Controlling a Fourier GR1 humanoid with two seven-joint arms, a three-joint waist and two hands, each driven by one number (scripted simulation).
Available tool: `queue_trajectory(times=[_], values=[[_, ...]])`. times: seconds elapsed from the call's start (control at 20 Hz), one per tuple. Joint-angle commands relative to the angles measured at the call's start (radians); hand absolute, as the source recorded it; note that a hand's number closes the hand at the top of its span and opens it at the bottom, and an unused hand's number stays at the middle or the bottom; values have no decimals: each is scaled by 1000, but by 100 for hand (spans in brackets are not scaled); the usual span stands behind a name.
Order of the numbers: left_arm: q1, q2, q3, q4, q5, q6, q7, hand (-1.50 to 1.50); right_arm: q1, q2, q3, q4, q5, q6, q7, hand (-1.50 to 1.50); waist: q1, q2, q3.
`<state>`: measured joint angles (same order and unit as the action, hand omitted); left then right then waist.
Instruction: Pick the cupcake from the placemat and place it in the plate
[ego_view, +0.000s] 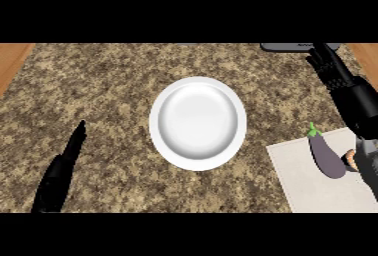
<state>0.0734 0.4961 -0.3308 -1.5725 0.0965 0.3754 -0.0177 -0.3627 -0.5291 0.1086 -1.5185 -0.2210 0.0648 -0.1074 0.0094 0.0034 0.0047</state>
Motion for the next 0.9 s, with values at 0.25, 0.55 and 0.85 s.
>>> queue_trajectory(times=[0.25,0.55,0.85], values=[[61,-124,52,83,197,-30,111,0,85,-223,-473,177,-182,-34,-38,150,-91,5,-3],[-6,-164,36,83,249,-87,143,0,261,-184,-603,374,-8,-312,-190,-150,-74,3,-1],[-59,-195,45,90,240,-117,203,0,412,-182,-700,431,-61,-116,-406,-150,-19,-4,-4]])
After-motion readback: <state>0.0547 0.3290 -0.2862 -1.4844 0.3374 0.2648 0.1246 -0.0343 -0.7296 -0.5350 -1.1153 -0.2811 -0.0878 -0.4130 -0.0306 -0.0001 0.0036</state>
